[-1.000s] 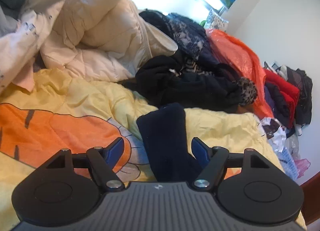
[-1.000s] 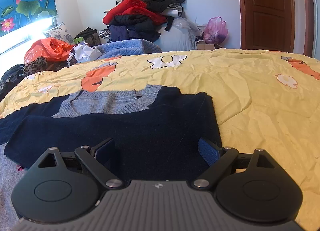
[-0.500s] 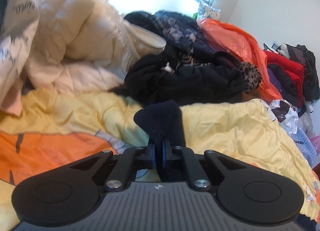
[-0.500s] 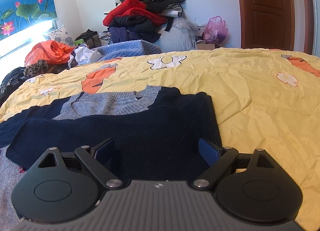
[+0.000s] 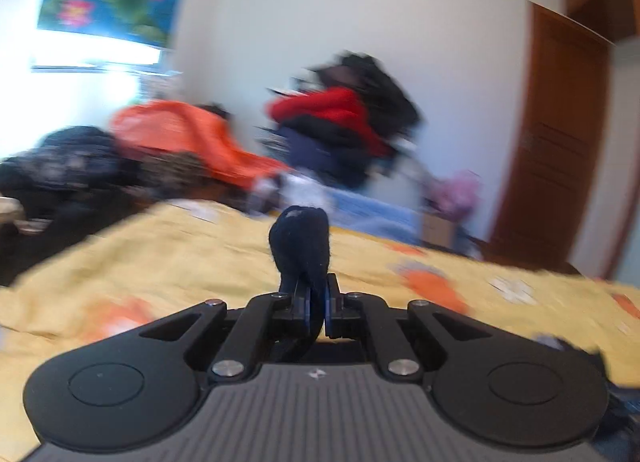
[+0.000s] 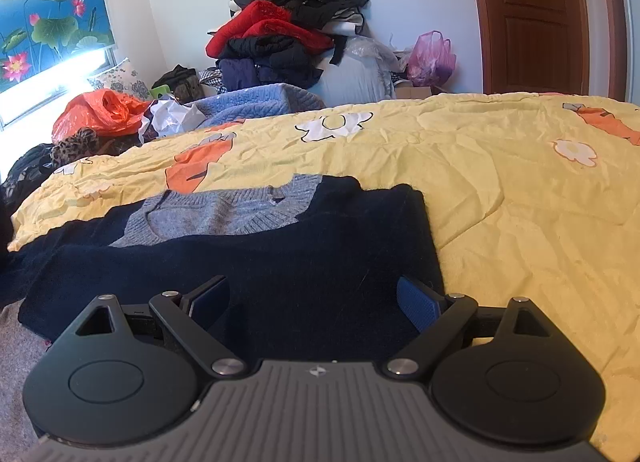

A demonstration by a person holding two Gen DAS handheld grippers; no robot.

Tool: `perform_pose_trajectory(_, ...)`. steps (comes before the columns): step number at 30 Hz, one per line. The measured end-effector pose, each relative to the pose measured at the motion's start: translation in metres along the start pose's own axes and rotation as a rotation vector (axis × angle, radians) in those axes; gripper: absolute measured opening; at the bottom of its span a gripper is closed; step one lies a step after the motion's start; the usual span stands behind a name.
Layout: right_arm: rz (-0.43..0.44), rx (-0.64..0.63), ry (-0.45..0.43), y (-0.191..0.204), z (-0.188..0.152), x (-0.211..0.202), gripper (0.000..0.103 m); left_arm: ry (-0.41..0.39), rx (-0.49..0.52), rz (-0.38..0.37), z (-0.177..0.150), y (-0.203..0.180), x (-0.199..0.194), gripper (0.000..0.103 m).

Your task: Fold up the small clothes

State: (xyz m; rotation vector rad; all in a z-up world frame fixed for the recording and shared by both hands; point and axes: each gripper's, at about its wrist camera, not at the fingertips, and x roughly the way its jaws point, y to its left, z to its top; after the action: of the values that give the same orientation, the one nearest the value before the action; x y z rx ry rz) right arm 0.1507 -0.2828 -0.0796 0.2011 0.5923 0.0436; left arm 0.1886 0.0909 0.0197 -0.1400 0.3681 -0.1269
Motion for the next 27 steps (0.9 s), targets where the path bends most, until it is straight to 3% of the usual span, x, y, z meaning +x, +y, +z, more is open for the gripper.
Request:
perform_pose_trajectory(3,0.004,0.006,-0.001,-0.001,0.000,0.000,0.091,0.081,0.083,-0.126,-0.036,-0.061,0.007,0.006)
perform_pose_trajectory(5,0.010,0.013,-0.003,-0.002,0.000,0.001,0.091,0.140,0.131,-0.164,-0.060,-0.088,0.013,0.006)
perform_pose_trajectory(8,0.018,0.022,-0.005,-0.003,0.000,0.001,0.091,0.218,0.206,-0.175,-0.092,-0.108,0.021,0.007)
perform_pose_trajectory(12,0.025,0.024,-0.005,-0.004,0.000,0.000,0.092,0.207,0.305,-0.176,-0.103,-0.115,0.009,0.014)
perform_pose_trajectory(15,0.034,0.023,0.006,-0.004,0.002,0.000,0.094,0.167,0.306,-0.197,-0.095,-0.108,-0.022,0.048)
perform_pose_trajectory(16,0.022,0.023,0.017,-0.001,0.005,-0.002,0.094,0.127,0.307,-0.191,-0.094,-0.105,-0.034,0.072)
perform_pose_trajectory(17,0.007,0.035,0.028,0.003,0.008,-0.005,0.094,0.078,0.309,-0.177,-0.094,-0.101,-0.049,0.088)
perform_pose_trajectory(19,0.071,0.089,0.026,0.013,0.015,-0.014,0.094,-0.012,0.307,-0.159,-0.096,-0.094,-0.077,0.091)
perform_pose_trajectory(20,0.137,0.115,0.032,0.021,0.019,-0.017,0.094,-0.018,0.299,-0.148,-0.098,-0.089,-0.086,0.091)
perform_pose_trajectory(24,0.341,0.172,0.205,0.063,0.030,0.002,0.091,0.038,0.235,-0.088,-0.101,-0.074,-0.102,0.091)
perform_pose_trajectory(27,0.330,0.175,0.325,0.090,0.028,0.029,0.079,0.050,0.228,-0.055,-0.101,-0.064,-0.113,0.091)
